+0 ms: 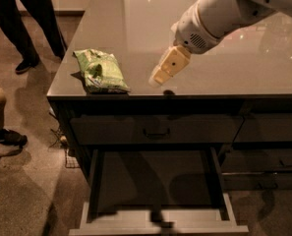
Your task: Place green jalapeno chip bag into middle drawer
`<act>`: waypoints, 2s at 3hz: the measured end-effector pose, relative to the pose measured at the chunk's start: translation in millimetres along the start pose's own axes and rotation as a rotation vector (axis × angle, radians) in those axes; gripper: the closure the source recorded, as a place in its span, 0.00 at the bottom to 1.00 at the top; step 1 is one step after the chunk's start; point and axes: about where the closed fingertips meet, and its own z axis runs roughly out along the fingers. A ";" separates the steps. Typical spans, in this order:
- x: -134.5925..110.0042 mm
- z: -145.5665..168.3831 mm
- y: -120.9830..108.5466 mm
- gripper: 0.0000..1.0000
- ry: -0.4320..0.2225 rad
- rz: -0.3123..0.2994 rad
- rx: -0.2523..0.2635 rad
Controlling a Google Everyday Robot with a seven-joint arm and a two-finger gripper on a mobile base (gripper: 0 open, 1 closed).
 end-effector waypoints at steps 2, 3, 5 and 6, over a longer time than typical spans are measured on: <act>-32.9 89.0 3.4 0.00 -0.084 0.010 -0.037; -47.6 121.4 11.4 0.00 -0.127 0.024 -0.061; -60.8 163.9 39.4 0.19 -0.134 0.040 -0.128; -65.1 176.0 52.9 0.42 -0.138 0.045 -0.163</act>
Offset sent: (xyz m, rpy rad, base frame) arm 0.0635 0.1155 -0.0708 0.1640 -0.0093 0.0383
